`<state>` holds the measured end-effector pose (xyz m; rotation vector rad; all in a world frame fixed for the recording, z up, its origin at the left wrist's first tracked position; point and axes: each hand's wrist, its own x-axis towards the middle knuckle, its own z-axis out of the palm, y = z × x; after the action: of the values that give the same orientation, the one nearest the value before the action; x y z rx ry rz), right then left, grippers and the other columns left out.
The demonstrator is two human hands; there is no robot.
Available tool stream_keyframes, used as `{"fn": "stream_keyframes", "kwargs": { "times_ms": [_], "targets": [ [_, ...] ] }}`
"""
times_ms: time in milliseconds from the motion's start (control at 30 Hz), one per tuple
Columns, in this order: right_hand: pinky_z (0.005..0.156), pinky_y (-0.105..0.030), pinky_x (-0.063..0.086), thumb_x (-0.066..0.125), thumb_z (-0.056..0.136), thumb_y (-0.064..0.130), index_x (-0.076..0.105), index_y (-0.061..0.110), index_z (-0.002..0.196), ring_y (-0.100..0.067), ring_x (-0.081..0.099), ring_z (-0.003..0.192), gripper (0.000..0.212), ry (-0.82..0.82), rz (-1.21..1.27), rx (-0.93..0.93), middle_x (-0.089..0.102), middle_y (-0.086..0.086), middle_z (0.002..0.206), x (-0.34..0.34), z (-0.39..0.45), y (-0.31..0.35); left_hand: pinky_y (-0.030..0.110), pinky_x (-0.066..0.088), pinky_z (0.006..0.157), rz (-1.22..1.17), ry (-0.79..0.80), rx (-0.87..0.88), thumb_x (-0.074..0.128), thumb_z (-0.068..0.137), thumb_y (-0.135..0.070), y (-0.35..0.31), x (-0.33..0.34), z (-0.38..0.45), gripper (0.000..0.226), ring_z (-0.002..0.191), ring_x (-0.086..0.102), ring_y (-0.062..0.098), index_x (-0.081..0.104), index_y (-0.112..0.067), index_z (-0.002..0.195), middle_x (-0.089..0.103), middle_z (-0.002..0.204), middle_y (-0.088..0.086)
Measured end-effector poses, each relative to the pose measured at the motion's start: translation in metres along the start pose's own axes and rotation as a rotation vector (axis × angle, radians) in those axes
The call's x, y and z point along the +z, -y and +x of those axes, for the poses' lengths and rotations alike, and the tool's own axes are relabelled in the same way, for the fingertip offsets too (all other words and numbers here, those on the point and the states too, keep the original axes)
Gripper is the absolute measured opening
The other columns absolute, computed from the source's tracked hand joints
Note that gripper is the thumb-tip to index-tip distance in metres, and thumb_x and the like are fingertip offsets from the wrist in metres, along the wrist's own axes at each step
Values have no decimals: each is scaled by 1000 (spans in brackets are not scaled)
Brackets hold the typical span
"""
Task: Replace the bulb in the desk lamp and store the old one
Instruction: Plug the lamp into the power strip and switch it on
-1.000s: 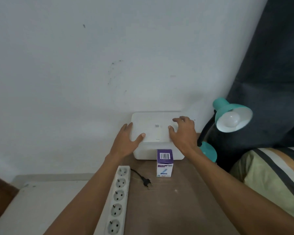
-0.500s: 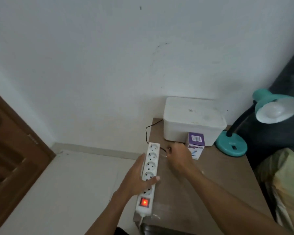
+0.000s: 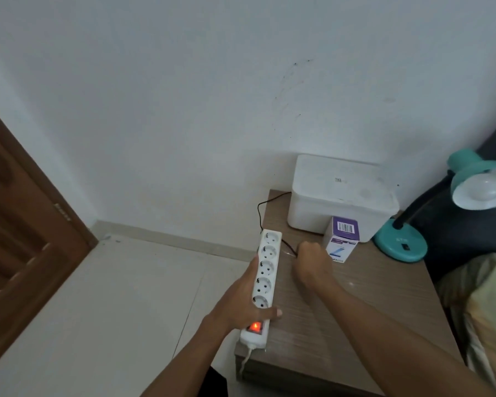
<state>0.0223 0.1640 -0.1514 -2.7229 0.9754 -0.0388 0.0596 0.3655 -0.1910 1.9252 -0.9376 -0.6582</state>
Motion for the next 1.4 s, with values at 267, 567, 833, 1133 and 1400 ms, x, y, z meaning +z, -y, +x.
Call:
{"fn": "stream_keyframes", "kwargs": {
  "times_ms": [267,567,833,1133,1400],
  "targets": [
    [70,-23,57,75,79,14,74,18,94,-6,67,74,16,-140,714,62,71,7,78,-25,-3,30,36,56,100,-3,-9,5,89,69,-53,2,1,1,121,120,61,4,8,-46,158,56,139,-19],
    [51,-5,42,78,81,10,70,16,82,-2,67,71,10,-75,754,40,70,7,75,-9,-24,42,36,57,99,8,-19,-3,88,68,-54,7,3,2,121,116,63,4,8,-44,158,58,136,-16],
    [55,-13,40,78,80,11,72,16,80,-6,66,72,8,-82,660,-13,70,6,75,-4,-22,39,36,57,98,6,-9,-10,87,69,-51,7,2,2,123,114,63,8,4,-42,159,59,135,-12],
    [51,-27,40,73,82,13,71,18,75,-11,61,64,9,-103,451,-77,68,4,70,6,-15,43,38,57,98,25,-12,-36,87,68,-55,10,3,5,124,114,64,8,4,-42,159,59,135,-12],
    [59,-37,55,73,82,12,73,19,77,-11,62,66,9,-63,452,-61,68,5,72,3,-16,45,38,56,101,80,-13,-73,84,65,-65,13,5,5,124,117,63,7,5,-43,159,59,138,-12]
  ]
}}
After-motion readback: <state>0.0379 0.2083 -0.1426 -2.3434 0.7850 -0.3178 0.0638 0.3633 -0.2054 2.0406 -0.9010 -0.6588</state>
